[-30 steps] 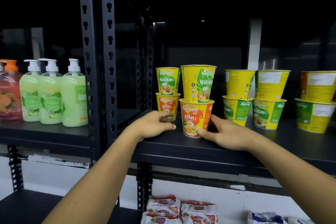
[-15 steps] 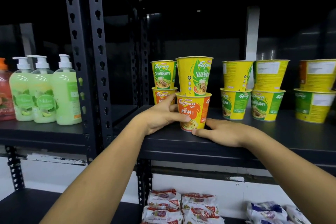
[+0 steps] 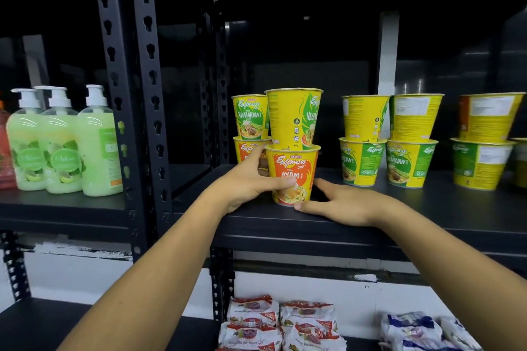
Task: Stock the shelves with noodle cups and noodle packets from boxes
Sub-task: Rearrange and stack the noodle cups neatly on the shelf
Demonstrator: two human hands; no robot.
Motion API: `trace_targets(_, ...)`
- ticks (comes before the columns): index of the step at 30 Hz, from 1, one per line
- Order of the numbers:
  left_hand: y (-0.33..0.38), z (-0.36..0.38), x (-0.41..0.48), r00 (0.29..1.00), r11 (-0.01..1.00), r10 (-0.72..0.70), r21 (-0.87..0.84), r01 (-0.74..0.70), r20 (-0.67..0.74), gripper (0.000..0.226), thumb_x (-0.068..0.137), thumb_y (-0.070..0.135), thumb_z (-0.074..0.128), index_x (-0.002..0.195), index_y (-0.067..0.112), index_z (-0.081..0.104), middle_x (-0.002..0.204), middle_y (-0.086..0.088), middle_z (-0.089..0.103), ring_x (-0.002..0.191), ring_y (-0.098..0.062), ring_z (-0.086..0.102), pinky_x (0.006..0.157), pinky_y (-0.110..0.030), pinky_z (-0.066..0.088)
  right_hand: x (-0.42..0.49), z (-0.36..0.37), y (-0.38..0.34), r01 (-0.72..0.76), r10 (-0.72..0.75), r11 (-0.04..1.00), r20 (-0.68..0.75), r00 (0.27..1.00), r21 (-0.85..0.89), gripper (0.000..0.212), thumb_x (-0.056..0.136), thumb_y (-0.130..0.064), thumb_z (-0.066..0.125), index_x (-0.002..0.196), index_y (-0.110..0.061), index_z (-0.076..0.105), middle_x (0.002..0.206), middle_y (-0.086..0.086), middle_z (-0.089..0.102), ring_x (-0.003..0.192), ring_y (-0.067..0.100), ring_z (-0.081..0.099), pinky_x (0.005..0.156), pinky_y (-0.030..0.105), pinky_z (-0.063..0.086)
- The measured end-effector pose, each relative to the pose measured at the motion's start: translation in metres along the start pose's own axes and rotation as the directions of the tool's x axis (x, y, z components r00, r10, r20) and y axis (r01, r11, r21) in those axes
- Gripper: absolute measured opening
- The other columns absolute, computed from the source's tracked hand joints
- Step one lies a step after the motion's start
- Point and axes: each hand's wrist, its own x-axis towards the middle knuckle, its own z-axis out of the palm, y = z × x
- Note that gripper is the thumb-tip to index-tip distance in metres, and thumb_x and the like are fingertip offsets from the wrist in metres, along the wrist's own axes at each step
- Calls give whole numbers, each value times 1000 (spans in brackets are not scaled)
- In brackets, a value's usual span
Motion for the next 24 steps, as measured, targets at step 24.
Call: trace_targets(24, 48, 8, 26, 980, 966, 54, -239, -99, -190, 80, 84, 26, 83, 150, 24, 37, 124, -7, 72, 111, -22, 72, 104, -51, 53, 5, -1, 7, 40, -42, 990, 13, 999, 135, 84, 89, -82, 41, 159, -45, 13, 165, -10, 32, 147, 18, 37, 119, 41, 31)
